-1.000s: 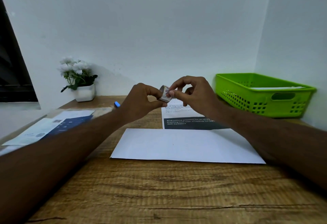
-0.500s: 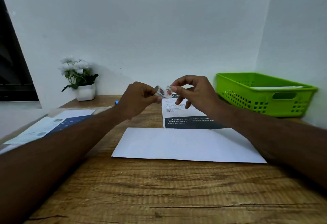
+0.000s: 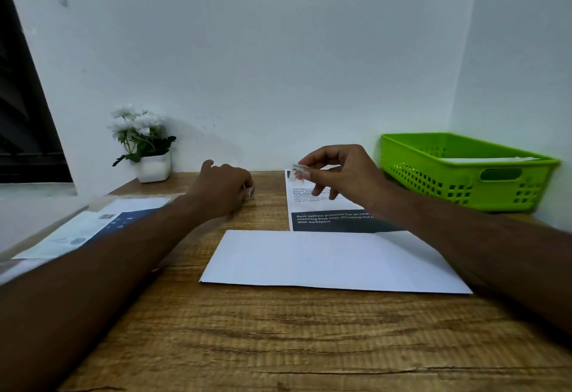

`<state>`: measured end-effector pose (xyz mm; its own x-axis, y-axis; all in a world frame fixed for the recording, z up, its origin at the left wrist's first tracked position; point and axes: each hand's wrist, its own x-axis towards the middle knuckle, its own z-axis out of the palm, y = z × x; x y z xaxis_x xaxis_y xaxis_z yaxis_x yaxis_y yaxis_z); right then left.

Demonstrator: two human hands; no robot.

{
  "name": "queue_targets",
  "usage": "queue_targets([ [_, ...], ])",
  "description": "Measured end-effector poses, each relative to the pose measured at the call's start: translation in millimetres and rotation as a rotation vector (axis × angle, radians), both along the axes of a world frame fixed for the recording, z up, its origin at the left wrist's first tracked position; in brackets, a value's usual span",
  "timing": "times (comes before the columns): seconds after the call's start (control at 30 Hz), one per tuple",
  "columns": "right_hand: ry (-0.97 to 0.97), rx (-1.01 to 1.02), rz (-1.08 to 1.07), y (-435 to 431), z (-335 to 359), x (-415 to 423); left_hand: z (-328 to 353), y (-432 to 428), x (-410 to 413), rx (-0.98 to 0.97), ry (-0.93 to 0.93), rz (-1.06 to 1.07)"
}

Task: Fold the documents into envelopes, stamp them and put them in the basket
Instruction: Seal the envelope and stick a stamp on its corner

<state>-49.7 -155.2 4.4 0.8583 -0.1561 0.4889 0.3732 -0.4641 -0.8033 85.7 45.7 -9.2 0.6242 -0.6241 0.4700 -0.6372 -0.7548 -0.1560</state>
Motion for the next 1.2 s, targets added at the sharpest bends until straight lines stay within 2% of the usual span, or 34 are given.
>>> queue_targets([
  [0.43,0.074,0.15,0.0,-1.0,2.0,-2.4,1.9,3.7,2.4,-0.092,-0.035,-0.033],
  [0.57,0.094,0.188,0.007,0.7,2.6,-4.4,3.7,3.4,0.1,-0.113,-0.14,-0.042],
  [0.67,0.107,0.241,0.003,2.5,2.8,-5.0,6.4,-1.7,-6.9,-0.239,-0.168,-0.18],
  [0.7,0.116,0.266,0.002,3.3,2.6,-5.5,7.5,-4.1,-12.3,-0.317,-0.115,-0.245],
  [0.83,0.143,0.328,-0.004,7.4,3.0,-8.5,9.7,-21.4,-39.6,-0.521,0.292,-0.432],
  [0.9,0.159,0.335,0.001,10.5,3.1,-10.4,9.7,-28.6,-49.8,-0.621,0.409,-0.503],
  [1.07,0.183,0.375,0.006,16.9,4.3,-12.0,15.1,-34.4,-56.8,-0.862,0.576,-0.516],
  [1.2,0.198,0.357,-0.024,18.0,4.1,-11.7,18.7,-32.0,-57.9,-1.009,0.631,-0.499],
])
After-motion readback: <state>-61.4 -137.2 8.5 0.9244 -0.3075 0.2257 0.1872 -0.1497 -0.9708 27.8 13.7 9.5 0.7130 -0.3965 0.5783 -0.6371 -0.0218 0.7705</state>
